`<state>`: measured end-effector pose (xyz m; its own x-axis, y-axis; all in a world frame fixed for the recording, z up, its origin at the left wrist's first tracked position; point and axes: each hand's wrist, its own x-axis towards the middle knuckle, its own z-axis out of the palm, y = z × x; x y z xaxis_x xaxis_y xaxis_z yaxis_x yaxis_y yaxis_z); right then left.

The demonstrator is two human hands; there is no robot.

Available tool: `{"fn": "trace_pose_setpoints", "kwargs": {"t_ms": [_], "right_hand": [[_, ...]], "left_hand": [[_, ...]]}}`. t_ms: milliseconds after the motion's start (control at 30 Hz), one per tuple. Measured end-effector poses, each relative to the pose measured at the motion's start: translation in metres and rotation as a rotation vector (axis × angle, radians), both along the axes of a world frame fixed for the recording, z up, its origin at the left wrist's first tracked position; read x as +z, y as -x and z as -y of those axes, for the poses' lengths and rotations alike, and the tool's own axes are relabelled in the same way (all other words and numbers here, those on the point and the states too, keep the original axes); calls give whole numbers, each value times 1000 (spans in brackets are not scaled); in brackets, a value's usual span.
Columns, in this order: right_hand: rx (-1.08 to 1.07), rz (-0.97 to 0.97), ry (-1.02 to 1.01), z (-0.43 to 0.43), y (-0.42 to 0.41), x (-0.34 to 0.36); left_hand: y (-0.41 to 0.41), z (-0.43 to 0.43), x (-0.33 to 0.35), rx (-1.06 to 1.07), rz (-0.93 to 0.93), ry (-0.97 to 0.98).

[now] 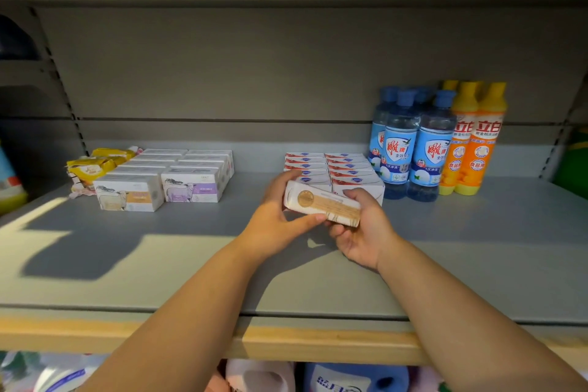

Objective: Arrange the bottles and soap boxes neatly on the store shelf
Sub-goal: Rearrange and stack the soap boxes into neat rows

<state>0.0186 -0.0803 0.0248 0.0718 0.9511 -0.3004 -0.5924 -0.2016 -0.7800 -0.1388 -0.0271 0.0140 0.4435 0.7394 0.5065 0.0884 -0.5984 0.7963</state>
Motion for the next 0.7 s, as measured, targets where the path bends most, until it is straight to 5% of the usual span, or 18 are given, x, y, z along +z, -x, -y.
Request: {"fn": "trace_pose_setpoints", "kwargs": {"t_ms": [167, 267, 333, 567, 700], "right_hand": [[37, 79, -192, -2, 7, -1], [-22, 389, -258, -3, 12, -4], [-94, 581, -271, -3, 15, -6], [-4, 697, -490, 1, 17, -12], [-72, 629, -555, -1, 25, -13]], "left_hand": [[-3, 0, 0, 149, 207, 135], [-2, -3, 4, 196, 331, 350], [-1, -5, 6, 96, 326, 557], [5, -12, 7, -404, 284, 1168], [3, -11, 4, -479, 180, 1157]]}}
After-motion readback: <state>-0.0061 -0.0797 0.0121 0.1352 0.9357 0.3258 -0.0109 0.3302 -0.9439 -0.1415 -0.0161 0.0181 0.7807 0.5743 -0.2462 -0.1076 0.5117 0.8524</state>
